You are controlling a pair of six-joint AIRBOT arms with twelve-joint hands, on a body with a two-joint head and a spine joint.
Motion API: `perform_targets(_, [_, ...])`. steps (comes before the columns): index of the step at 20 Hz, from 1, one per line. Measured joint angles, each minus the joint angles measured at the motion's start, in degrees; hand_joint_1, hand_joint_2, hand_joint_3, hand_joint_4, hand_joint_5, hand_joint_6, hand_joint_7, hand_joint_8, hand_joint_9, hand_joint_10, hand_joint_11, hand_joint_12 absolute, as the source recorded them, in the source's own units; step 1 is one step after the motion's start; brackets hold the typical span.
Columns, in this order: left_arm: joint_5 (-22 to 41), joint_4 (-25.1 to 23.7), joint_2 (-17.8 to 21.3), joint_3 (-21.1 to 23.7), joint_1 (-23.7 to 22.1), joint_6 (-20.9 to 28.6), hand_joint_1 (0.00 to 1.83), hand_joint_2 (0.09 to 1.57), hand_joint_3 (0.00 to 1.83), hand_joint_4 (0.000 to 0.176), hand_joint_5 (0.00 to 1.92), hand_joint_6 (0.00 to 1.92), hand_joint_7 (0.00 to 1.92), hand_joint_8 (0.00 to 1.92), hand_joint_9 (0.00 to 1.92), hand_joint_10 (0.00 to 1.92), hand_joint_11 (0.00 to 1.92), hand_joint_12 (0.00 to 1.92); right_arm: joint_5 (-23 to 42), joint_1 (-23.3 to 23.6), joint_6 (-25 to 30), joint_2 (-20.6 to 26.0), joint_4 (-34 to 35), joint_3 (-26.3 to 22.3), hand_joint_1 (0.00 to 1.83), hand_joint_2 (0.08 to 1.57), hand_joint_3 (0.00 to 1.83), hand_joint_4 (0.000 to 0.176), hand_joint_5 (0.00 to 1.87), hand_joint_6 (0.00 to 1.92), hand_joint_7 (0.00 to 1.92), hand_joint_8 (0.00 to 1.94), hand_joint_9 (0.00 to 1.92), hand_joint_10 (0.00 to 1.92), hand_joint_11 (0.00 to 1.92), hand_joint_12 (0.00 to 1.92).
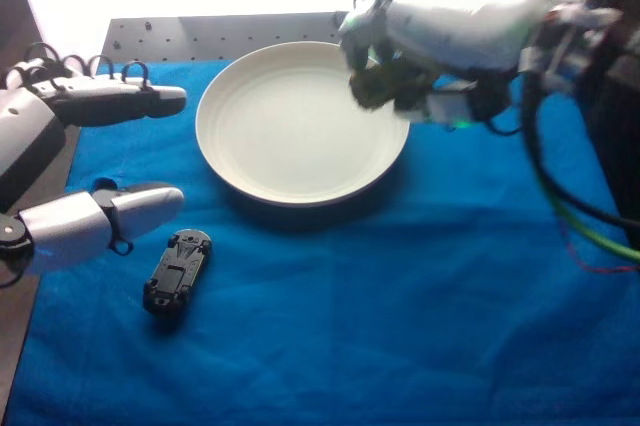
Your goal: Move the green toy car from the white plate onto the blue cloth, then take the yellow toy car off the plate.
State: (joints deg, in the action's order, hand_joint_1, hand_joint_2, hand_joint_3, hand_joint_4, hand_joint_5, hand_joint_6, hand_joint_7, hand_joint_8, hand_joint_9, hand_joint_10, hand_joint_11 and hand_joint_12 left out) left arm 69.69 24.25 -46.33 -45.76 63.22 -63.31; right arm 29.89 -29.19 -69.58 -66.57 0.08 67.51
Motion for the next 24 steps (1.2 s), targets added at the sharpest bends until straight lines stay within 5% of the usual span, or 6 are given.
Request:
perform_targets(8, [1.70,0.81,0.13,0.90,2.36,0.00,0.62,1.12,0.00,0.108,0.59,0.00,0.47,0.00,0.40,0.00,0.00,1.03,9.29,-4.81,-0.02,11.98,-7.93,-12.83,1.38,1.15,0.00,0.000,0.85,1.02,0.96,1.16,0.82,1.41,0.75,1.75])
perform_targets(14, [3.08,1.33,0.44,1.44,3.56,0.02,0.60,1.12,0.00,0.109,0.60,0.00,0.49,0.01,0.42,0.02,0.00,1.14,13.57,-11.58,4.46,17.33,-11.15,-17.88,1.30,1.13,0.00,0.000,1.17,0.48,1.12,1.07,1.15,1.44,1.06,1.72])
perform_targets(15, [3.39,1.51,0.44,1.51,3.74,0.02,0.60,1.13,0.00,0.104,0.60,0.00,0.49,0.01,0.43,0.02,0.00,1.11,13.60,-13.44,4.98,17.64,-11.34,-18.47,1.39,1.09,0.00,0.000,0.97,0.80,1.03,0.97,1.01,1.24,1.05,1.51])
perform_targets(22, [3.85,2.25,0.57,2.01,4.26,0.00,0.57,1.13,0.00,0.120,0.60,0.00,0.49,0.00,0.43,0.01,0.00,1.16,13.38,-22.34,5.16,17.51,-7.93,-20.22,1.30,1.06,0.00,0.000,1.04,0.83,1.12,0.90,1.07,1.17,0.97,1.53])
perform_targets(23, [3.85,2.25,0.57,2.01,4.26,0.00,0.57,1.12,0.00,0.123,0.60,0.00,0.49,0.00,0.43,0.01,0.00,1.17,12.44,-22.71,5.14,17.35,-7.56,-20.22,1.25,0.98,0.00,0.000,0.62,0.72,0.68,0.82,0.61,1.14,0.47,1.65])
perform_targets(24, [3.87,2.32,0.57,2.01,4.26,0.00,0.60,1.12,0.00,0.124,0.60,0.00,0.50,0.00,0.43,0.01,0.00,1.16,12.26,-22.69,5.16,17.05,-7.34,-20.24,0.91,0.88,0.00,0.000,0.10,0.44,0.19,0.44,0.06,0.91,0.02,1.64])
